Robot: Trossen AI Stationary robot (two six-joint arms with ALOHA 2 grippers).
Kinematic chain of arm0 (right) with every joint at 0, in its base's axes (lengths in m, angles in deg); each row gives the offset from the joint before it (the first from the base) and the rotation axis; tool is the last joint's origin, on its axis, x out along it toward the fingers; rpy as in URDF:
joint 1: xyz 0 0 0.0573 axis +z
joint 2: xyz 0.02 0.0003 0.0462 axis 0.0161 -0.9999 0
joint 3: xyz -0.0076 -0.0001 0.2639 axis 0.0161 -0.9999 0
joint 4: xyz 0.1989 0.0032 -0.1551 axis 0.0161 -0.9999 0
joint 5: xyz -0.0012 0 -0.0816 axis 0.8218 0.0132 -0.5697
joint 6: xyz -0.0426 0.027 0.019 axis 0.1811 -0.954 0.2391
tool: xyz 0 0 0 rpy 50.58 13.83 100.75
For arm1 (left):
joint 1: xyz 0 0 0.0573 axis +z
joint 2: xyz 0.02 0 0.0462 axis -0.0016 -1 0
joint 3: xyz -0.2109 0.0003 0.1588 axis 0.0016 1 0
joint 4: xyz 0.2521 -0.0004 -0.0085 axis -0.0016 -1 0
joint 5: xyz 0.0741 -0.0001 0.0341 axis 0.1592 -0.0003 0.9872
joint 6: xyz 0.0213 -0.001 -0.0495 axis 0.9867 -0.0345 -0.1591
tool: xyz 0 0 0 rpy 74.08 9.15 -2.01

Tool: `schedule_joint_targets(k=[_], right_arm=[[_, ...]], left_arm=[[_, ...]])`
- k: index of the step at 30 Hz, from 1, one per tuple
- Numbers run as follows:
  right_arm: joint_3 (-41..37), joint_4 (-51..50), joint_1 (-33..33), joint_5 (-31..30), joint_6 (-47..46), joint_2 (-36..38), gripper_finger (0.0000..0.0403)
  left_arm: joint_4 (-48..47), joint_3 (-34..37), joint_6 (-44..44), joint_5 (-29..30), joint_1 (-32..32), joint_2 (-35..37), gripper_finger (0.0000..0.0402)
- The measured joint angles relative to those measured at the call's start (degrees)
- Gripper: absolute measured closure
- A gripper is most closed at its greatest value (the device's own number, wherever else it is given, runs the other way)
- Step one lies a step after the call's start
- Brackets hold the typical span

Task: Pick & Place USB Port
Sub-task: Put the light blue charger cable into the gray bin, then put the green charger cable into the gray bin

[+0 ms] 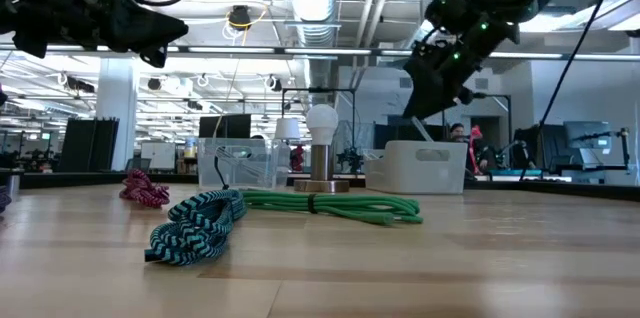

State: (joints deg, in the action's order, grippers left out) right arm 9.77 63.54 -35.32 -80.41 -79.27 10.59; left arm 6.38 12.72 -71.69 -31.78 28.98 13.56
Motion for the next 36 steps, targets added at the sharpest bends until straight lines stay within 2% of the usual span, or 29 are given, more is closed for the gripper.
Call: schedule_joint_targets(k=[6, 14, 18, 25, 31, 36], right_arm=[[3.03, -6.58, 0.15, -0.02, -3.41, -2.62, 0.0192], [6.27, -10.97, 1.25, -0.05, -1.86, -6.84, 0.0149], [8.61, -14.77, 1.88, -0.13, -1.54, -8.50, 0.0148], [11.00, -15.17, 4.29, 0.21, -0.72, -8.84, 0.0148], [12.89, -14.57, 8.62, 7.14, -0.43, -8.75, 0.0148], [12.89, -14.08, 12.56, 7.55, 0.00, -8.75, 0.0148]], left_arm=[[-0.02, 0.00, 0.00, 0.00, 0.02, 0.00, 0.0357], [-0.01, 0.00, 0.00, 0.00, 0.02, 0.00, 0.0357], [0.00, 0.00, 0.00, 0.00, 0.01, 0.00, 0.0357], [-0.01, 0.00, 0.00, 0.00, 0.02, 0.00, 0.0357], [0.00, 0.00, 0.00, 0.00, 0.00, 0.00, 0.0357], [0.00, 0.00, 0.00, 0.00, 0.02, 0.00, 0.0357]])
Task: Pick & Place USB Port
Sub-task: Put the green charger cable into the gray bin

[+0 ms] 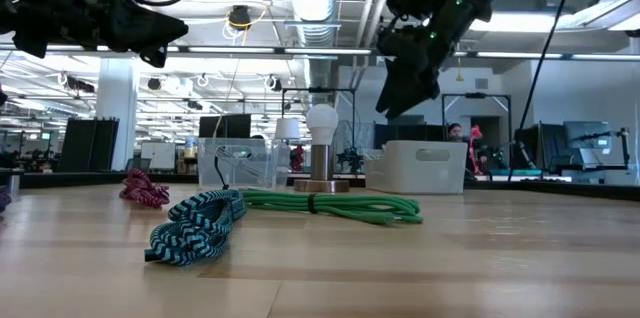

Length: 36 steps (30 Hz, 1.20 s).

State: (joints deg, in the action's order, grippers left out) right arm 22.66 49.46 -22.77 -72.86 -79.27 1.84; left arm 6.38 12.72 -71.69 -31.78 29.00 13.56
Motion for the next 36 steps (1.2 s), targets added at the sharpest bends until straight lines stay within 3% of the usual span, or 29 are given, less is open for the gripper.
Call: schedule_joint_targets(k=[11, 19, 23, 36], right_arm=[[0.00, 3.26, 2.11, 1.41, -4.33, 0.00, 0.0148], [-0.02, 2.46, 3.25, 4.48, 0.14, 0.00, 0.0149], [-0.02, 3.17, 6.04, 8.97, 1.24, 0.00, 0.0162], [-0.02, 6.54, 17.89, 8.70, -2.79, -7.49, 0.0204]], left_arm=[[0.25, 0.00, -0.17, -0.02, -0.02, 0.00, 0.0357], [2.51, 0.00, -0.17, -0.02, -0.02, 0.00, 0.0357], [2.58, 0.00, -0.17, -0.02, -0.01, 0.00, 0.0357], [2.60, 0.00, 0.00, -0.02, -0.01, 0.00, 0.0357]])
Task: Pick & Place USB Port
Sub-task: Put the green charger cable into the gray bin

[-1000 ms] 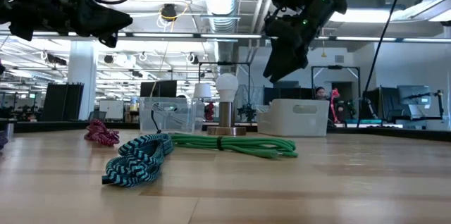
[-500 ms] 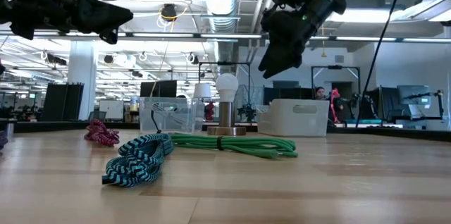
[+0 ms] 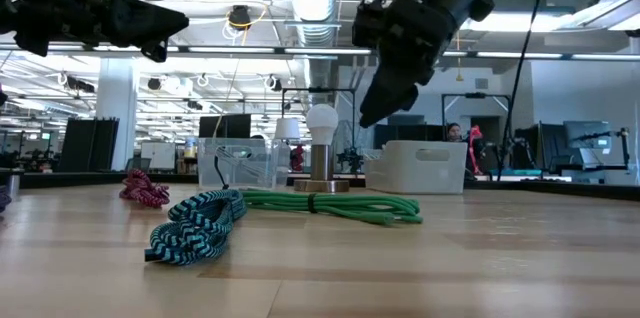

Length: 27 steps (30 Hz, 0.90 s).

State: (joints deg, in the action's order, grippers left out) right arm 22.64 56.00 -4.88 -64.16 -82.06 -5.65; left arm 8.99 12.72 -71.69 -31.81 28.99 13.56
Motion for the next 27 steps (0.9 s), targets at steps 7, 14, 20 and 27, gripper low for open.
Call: schedule_joint_targets(k=[7, 14, 20, 27], right_arm=[[3.81, -0.51, 2.69, -0.21, -5.21, -5.79, 0.0194], [11.70, -7.62, 5.58, -0.06, -6.82, -11.76, 0.0188], [17.51, -14.34, 6.60, -0.08, -6.86, -16.08, 0.0196], [19.85, -15.88, 7.02, 0.10, -6.90, -17.89, 0.0208]], left_arm=[[-0.02, 0.00, 0.00, 0.00, -0.01, 0.00, 0.0357], [-0.02, 0.00, -0.17, 0.00, -0.01, 0.00, 0.0357], [-0.02, 0.00, -0.17, 0.00, 0.00, 0.00, 0.0357], [-0.02, 0.00, -0.17, -0.02, -0.01, 0.00, 0.0357]])
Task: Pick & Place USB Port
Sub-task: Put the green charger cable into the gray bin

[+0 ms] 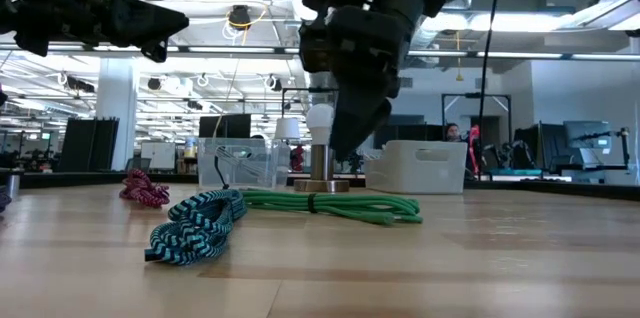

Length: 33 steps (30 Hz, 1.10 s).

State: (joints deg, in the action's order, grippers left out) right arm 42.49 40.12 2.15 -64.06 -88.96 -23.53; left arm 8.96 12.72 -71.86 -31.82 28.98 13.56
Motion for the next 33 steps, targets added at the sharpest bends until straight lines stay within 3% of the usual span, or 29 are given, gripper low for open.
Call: schedule_joint_targets(k=[9, 16, 24, 30, 33], right_arm=[[-0.01, -0.04, 1.56, 8.95, -3.00, 0.02, 0.0212], [-0.01, 0.61, 3.94, 8.97, -6.20, 0.02, 0.0222], [-0.01, 2.45, 6.03, 2.56, -10.98, 0.02, 0.0232], [-0.01, 2.17, 7.18, -5.68, -11.96, 0.02, 0.0233], [-0.01, 1.86, 7.19, -6.51, -11.98, 0.02, 0.0231]], left_arm=[[0.00, 0.00, 0.00, 0.02, 0.02, 0.00, 0.0357], [0.00, 0.00, 0.00, 0.02, 0.00, 0.00, 0.0357], [0.00, 0.00, -0.01, 0.02, 0.01, 0.00, 0.0357], [0.00, 0.00, -1.31, 0.02, 0.02, 0.00, 0.0357], [0.00, 0.01, -1.51, 0.02, 0.01, 0.00, 0.0357]])
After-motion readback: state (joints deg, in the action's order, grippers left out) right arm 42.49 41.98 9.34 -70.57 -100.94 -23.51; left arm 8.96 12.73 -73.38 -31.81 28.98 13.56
